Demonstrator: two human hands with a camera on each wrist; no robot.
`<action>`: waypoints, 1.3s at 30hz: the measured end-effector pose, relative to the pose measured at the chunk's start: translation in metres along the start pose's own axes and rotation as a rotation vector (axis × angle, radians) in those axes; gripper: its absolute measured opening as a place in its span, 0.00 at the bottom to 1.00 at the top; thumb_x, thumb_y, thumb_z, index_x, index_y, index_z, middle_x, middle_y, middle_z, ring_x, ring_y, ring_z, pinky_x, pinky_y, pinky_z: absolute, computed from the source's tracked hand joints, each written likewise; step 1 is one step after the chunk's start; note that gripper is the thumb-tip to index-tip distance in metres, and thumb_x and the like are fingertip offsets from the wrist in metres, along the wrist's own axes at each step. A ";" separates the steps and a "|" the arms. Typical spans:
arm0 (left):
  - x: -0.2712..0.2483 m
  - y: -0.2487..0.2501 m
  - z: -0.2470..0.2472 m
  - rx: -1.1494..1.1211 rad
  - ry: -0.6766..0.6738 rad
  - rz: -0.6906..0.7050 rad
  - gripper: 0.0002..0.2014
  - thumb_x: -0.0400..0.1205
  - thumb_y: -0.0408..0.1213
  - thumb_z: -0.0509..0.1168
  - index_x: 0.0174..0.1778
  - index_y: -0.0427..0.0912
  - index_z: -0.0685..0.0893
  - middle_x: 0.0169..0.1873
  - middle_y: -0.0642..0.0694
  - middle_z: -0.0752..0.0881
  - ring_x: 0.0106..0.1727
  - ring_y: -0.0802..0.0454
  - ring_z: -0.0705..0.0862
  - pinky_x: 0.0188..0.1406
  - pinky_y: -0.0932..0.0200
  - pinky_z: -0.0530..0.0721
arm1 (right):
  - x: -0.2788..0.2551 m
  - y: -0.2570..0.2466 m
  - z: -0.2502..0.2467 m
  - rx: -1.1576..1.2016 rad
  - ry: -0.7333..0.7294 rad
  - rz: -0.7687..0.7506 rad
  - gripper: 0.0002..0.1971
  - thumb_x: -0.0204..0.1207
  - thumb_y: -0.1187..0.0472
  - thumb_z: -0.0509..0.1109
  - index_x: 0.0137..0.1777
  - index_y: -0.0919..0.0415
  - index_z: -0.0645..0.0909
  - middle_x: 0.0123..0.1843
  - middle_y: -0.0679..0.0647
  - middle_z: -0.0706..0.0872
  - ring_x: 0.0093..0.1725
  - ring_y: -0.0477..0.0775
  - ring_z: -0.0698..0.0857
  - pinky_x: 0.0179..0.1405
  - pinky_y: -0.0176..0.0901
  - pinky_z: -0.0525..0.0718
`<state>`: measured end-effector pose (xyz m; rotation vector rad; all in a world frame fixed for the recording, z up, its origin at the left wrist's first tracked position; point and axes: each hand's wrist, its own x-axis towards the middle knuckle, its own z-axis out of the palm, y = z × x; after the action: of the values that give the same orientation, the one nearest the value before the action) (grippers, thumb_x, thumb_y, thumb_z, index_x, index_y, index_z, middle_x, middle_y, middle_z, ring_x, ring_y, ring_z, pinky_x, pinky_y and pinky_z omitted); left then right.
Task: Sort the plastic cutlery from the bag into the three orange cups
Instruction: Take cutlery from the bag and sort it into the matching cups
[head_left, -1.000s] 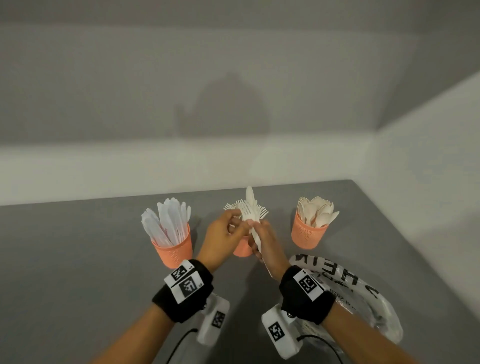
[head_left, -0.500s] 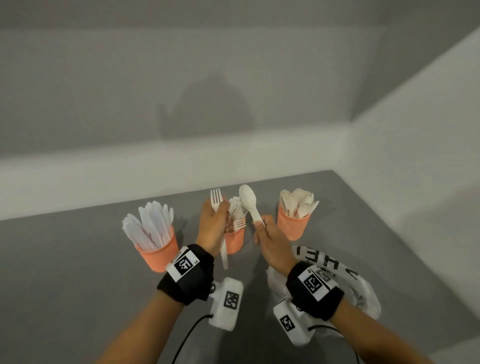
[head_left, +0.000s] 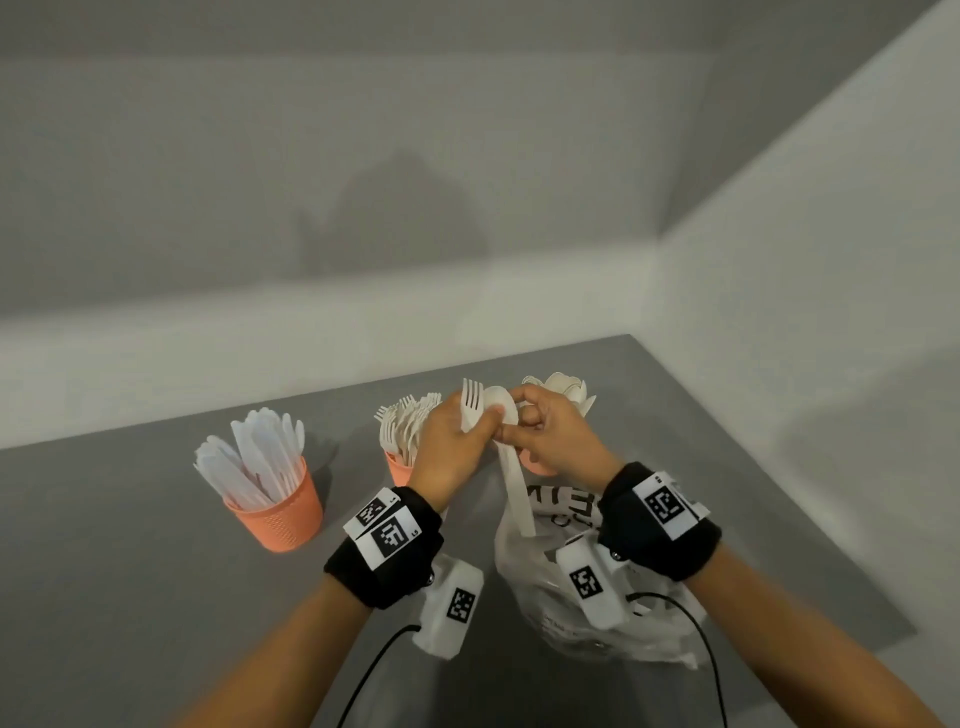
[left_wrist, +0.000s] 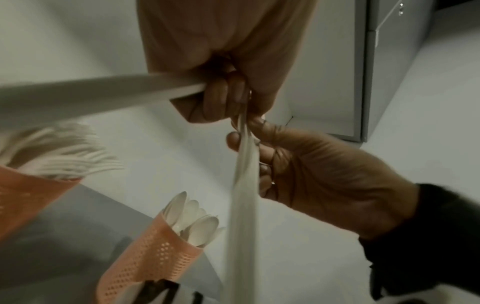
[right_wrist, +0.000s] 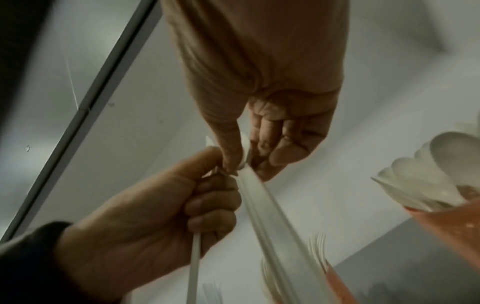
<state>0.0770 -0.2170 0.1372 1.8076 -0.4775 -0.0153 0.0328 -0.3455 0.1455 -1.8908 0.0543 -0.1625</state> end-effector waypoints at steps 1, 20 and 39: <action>0.001 0.001 0.002 -0.019 -0.032 -0.012 0.05 0.81 0.39 0.65 0.48 0.41 0.81 0.34 0.54 0.83 0.35 0.62 0.81 0.34 0.75 0.77 | 0.000 -0.002 -0.007 0.004 -0.005 0.017 0.09 0.74 0.63 0.73 0.50 0.57 0.77 0.33 0.63 0.87 0.27 0.45 0.82 0.27 0.34 0.78; 0.028 -0.045 -0.069 0.193 0.355 0.268 0.16 0.84 0.32 0.58 0.50 0.63 0.69 0.40 0.58 0.84 0.39 0.69 0.83 0.40 0.55 0.84 | 0.052 0.030 -0.090 -0.209 0.312 -0.096 0.05 0.77 0.70 0.66 0.50 0.62 0.77 0.45 0.59 0.86 0.48 0.63 0.87 0.49 0.56 0.87; 0.033 -0.096 -0.037 0.888 0.159 0.325 0.20 0.79 0.37 0.51 0.59 0.37 0.83 0.52 0.38 0.88 0.59 0.40 0.83 0.66 0.48 0.64 | 0.068 0.073 -0.069 -0.823 0.056 -0.137 0.17 0.70 0.77 0.61 0.59 0.70 0.80 0.56 0.66 0.84 0.54 0.67 0.82 0.53 0.51 0.77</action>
<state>0.1464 -0.1734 0.0670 2.5346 -0.7260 0.6512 0.0935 -0.4417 0.1035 -2.7129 0.0306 -0.3209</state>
